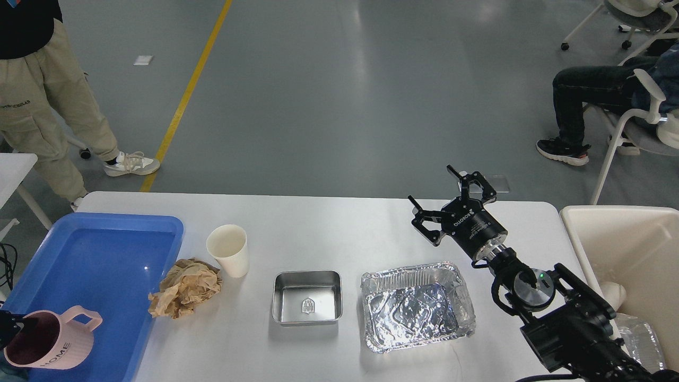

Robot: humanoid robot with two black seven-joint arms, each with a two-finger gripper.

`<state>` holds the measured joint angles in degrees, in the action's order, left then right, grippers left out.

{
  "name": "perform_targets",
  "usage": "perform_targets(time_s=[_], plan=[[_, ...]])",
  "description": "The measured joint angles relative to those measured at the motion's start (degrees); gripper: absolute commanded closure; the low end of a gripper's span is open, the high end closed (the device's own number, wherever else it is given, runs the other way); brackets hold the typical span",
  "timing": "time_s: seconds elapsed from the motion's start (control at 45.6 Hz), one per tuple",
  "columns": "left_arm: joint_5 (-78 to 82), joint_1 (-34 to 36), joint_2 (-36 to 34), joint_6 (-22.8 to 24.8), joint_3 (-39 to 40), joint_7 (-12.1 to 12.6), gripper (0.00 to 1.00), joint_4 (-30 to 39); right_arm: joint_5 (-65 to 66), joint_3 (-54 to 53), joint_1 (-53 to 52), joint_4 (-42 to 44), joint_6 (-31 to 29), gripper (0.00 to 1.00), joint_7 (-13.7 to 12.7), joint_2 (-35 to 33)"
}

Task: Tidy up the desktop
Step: 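Lift the pink mug and lower it into the blue tray, then release the mug and raise the left gripper away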

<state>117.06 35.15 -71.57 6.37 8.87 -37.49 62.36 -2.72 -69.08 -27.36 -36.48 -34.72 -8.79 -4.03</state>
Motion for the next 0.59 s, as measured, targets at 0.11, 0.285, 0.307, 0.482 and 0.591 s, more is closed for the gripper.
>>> perform_targets(time_s=[0.11, 0.285, 0.307, 0.482, 0.591], plan=[[0.0, -1.0, 1.1, -0.8, 0.0, 0.0, 0.91, -0.9, 0.0, 0.0, 0.0, 0.0, 0.0, 0.00, 0.0, 0.1], [-0.2, -2.7, 3.2, -2.3, 0.0, 0.1, 0.91, -3.0, 0.0, 0.0, 0.2, 0.0, 0.0, 0.00, 0.0, 0.2], [-0.2, -3.0, 3.3, -2.5, 0.0, 0.1, 0.91, -3.1, 0.0, 0.0, 0.2, 0.0, 0.0, 0.00, 0.0, 0.2], [-0.6, -4.2, 3.8, -3.4, 0.2, 0.1, 0.73, -3.4, 0.0, 0.0, 0.4, 0.0, 0.0, 0.00, 0.0, 0.0], [-2.7, -4.2, 3.8, -3.9, 0.6, -0.2, 0.60, -3.4, 0.0, 0.0, 0.4, 0.0, 0.0, 0.00, 0.0, 0.2]])
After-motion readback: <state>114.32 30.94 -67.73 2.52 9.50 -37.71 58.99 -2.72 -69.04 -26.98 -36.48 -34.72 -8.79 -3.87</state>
